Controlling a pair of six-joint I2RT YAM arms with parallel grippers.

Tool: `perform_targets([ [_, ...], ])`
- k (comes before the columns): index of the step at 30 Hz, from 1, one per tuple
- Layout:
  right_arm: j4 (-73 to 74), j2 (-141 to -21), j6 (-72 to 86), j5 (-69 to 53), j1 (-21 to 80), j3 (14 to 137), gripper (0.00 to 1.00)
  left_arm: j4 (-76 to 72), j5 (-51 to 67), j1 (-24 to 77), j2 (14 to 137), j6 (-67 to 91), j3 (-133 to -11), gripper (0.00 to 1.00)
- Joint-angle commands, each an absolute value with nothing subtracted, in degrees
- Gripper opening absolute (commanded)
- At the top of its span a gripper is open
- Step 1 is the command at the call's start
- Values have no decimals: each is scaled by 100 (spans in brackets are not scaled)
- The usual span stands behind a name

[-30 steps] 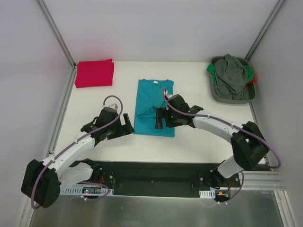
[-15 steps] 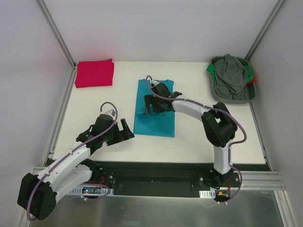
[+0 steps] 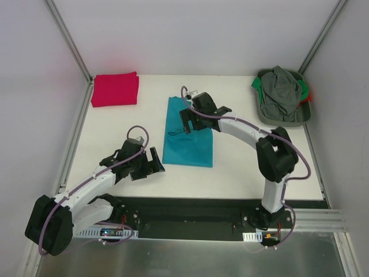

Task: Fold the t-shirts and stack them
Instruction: Fold the folded rectangular tshirt in 1/3 of the way

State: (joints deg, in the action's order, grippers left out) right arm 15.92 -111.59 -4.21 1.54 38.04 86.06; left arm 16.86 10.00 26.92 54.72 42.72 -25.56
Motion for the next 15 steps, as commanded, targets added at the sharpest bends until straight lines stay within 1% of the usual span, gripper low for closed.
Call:
perform_targets([
  [1,1266,-9749,-722,63,3999,7666,96,1538,1055,2663,5896,4342,-2961,99],
  [4,1257,-9685,-326,-954,4095,7322,96,1512,1090,2663,6195,4368,-3137,99],
  [8,854,-10168,209,-1555,4508,7268,96,1521,1081,2654,6267,4394,-3103,99],
  [10,704,-10536,351,-1695,4596,7513,96,1529,1108,2654,6162,4395,-3024,99],
  [15,799,-11565,387,-1670,4562,8743,96,1731,959,2654,5732,4403,-2743,99],
])
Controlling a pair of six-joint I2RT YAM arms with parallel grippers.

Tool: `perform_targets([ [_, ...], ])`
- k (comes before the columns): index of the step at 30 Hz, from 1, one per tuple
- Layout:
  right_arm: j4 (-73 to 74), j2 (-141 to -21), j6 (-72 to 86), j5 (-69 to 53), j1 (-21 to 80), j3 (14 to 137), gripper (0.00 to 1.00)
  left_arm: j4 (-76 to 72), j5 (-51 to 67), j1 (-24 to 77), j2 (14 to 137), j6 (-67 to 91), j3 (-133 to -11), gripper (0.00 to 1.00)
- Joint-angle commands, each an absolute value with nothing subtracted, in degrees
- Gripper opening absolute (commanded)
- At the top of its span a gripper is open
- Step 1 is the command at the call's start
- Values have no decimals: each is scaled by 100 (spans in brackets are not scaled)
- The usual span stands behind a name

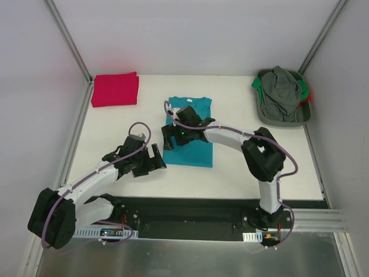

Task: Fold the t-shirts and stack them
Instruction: Fold the folded rectangular tshirt in 1/3 of the way

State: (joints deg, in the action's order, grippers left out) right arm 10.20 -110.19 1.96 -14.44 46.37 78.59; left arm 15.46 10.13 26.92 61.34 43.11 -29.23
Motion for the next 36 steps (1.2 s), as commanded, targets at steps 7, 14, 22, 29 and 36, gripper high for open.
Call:
perform_targets([
  [7,984,-12839,404,-1599,4237,10062,96,1828,879,2654,5379,4404,-2531,99],
  [14,1028,-13394,483,-1986,4157,10406,96,1828,809,2654,5660,4272,-2645,99],
  [22,1704,-12895,168,-1978,4157,10863,96,1828,861,2646,5757,4219,-2786,99],
  [29,1688,-10296,-378,-1232,4175,9286,96,1837,783,2646,5590,4289,-2856,99],
  [36,1001,-7184,-458,-502,4227,5400,96,1793,186,2602,5835,4394,-3164,99],
])
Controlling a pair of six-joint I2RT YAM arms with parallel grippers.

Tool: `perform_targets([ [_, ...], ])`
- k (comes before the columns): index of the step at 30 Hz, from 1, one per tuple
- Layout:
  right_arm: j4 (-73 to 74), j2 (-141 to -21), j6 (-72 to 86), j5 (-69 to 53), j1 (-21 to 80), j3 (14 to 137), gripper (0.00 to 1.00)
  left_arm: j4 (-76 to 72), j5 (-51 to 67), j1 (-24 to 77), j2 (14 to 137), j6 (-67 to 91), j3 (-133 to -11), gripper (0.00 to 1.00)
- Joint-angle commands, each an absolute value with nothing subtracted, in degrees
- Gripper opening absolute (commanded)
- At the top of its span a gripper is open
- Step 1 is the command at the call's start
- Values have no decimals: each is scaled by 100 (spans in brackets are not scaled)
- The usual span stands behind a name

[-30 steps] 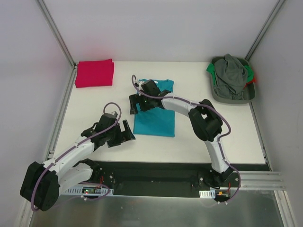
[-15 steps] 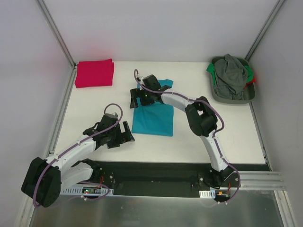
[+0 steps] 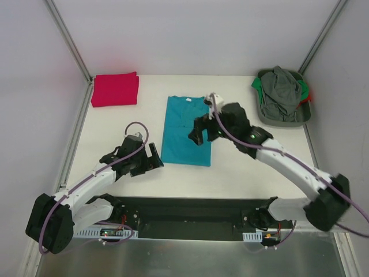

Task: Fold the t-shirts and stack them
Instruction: Fold the folded rectangular tshirt in 1/3 of the way, then grab one side of the 2/3 rectangular tshirt with both arms

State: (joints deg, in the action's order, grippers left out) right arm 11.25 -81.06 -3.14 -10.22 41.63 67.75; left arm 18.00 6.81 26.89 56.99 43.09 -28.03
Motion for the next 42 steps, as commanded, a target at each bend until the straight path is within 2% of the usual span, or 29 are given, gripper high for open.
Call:
perform_targets([
  [1,1115,-6894,-222,-449,4245,5022,96,1767,150,2575,5940,4429,-3225,98],
  [6,766,-5987,1289,-142,4271,3465,97,1442,500,2487,6897,4438,-3664,84],
  [9,265,-5731,1879,350,4280,3016,97,1354,676,2470,7600,4430,-3954,74],
  [12,333,-5923,2091,396,4298,3049,96,1345,773,2435,8251,4447,-4218,67],
  [14,413,-6151,2118,360,4298,3085,97,1327,861,2443,8559,4456,-4324,56],
  [19,483,-6617,2267,483,4315,3243,97,1301,1063,2435,8807,4491,-4202,42],
  [26,992,-7180,2637,782,4315,3620,99,1222,1125,2443,8754,4588,-3850,34],
  [28,1028,-7312,2672,765,4307,3691,99,1213,1099,2443,8841,4518,-3902,24],
  [30,1037,-7391,2751,695,4333,3744,96,1213,1134,2443,8938,4482,-3946,6],
  [31,1081,-7409,2786,712,4342,3779,95,1222,1177,2435,8982,4482,-3955,0],
  [36,1450,-7418,2900,1002,4412,3911,90,1213,1081,2443,8930,4465,-3859,0],
  [42,1257,-7584,2944,888,4447,3920,74,1213,1064,2443,8745,4517,-3718,0],
])
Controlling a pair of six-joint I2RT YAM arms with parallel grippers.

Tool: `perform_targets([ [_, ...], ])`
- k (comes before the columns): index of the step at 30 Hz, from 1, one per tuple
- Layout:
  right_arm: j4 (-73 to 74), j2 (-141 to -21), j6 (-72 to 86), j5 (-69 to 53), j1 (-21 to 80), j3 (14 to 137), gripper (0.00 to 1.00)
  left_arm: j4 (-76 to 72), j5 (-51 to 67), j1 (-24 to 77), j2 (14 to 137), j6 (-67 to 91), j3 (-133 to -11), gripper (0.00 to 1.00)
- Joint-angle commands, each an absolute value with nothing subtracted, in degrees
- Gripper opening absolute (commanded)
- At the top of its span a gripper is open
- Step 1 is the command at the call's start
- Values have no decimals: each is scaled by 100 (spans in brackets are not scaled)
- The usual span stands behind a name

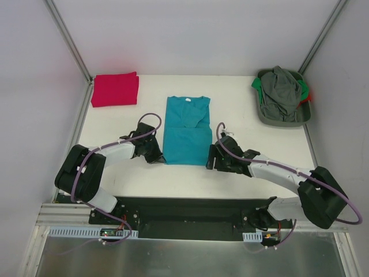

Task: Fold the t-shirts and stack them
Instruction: Grab one side of the 2/3 rectangular tshirt with both arms

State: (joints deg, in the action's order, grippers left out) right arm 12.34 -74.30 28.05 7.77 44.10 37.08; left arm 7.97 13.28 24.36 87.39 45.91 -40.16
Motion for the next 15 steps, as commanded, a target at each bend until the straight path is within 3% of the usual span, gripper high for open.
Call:
perform_targets([
  [1,1222,-7655,2953,888,4456,3937,73,1213,1037,2443,8719,4526,-3692,0],
  [3,1047,-7778,2962,896,4456,3929,64,1213,1037,2435,8692,4535,-3665,0],
  [7,730,-8068,3006,809,4456,3946,60,1204,1072,2443,8701,4509,-3665,0],
  [15,624,-8446,3050,431,4473,4061,34,1204,1020,2435,8710,4509,-3647,0],
])
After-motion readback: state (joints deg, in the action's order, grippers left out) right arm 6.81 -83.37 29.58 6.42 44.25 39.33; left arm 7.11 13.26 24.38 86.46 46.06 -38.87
